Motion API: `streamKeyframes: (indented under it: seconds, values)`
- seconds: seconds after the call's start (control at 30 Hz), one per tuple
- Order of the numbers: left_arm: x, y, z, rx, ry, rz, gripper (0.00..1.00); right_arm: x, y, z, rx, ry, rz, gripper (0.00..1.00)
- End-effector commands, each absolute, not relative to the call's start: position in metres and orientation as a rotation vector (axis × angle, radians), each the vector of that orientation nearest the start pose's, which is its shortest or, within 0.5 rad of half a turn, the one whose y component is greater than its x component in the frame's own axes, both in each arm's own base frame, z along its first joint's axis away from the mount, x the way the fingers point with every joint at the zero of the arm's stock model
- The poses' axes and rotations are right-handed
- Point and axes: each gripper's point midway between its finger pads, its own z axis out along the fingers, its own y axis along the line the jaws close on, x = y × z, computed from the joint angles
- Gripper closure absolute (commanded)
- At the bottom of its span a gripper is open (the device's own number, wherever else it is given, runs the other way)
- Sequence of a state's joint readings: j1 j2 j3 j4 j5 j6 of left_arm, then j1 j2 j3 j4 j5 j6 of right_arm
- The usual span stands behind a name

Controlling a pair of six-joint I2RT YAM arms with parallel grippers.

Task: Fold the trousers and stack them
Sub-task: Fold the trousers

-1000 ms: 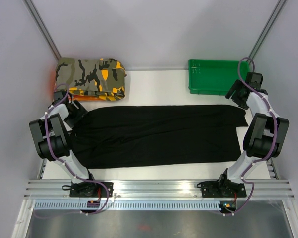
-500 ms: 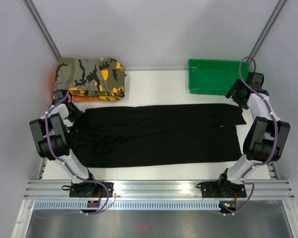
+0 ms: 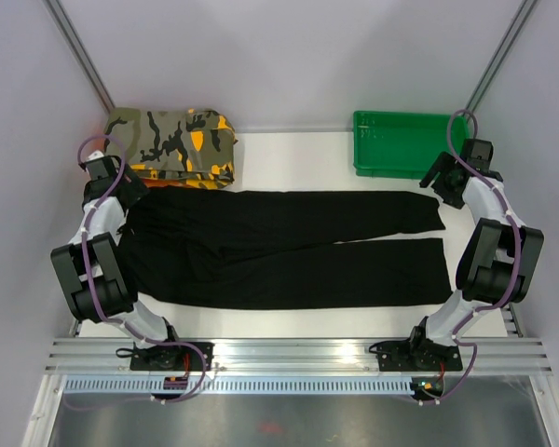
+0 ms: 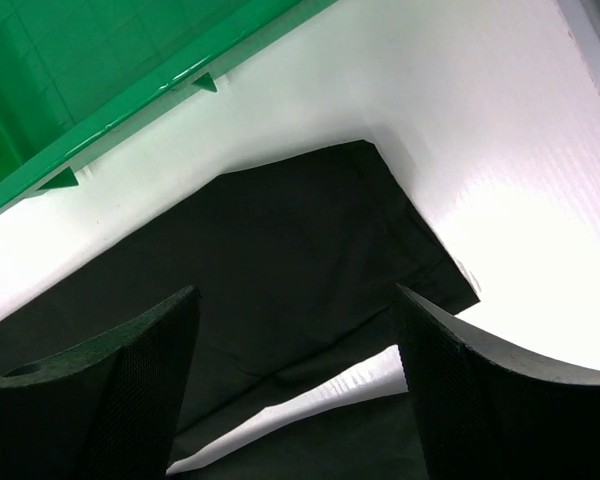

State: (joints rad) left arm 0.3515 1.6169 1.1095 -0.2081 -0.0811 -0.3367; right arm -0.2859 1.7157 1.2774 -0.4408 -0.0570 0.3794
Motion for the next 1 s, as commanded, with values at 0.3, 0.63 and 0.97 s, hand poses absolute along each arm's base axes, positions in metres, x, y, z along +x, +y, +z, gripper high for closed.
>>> streamKeyframes:
  seconds: [0.3, 0.63, 0.97]
  values:
    - [0.359, 0.131, 0.133, -1.086, 2.158, 0.053, 0.06, 0.396, -0.076, 0.108, 0.822, 2.297, 0.213, 0.16]
    - [0.268, 0.118, 0.147, -1.431, 2.010, 0.032, 0.00, 0.335, -0.077, 0.129, 0.967, 2.239, 0.180, 0.02]
    - [0.188, 0.120, 0.109, -1.772, 1.743, 0.080, 0.02, 0.306, -0.046, 0.128, 0.971, 2.210, 0.354, 0.02]
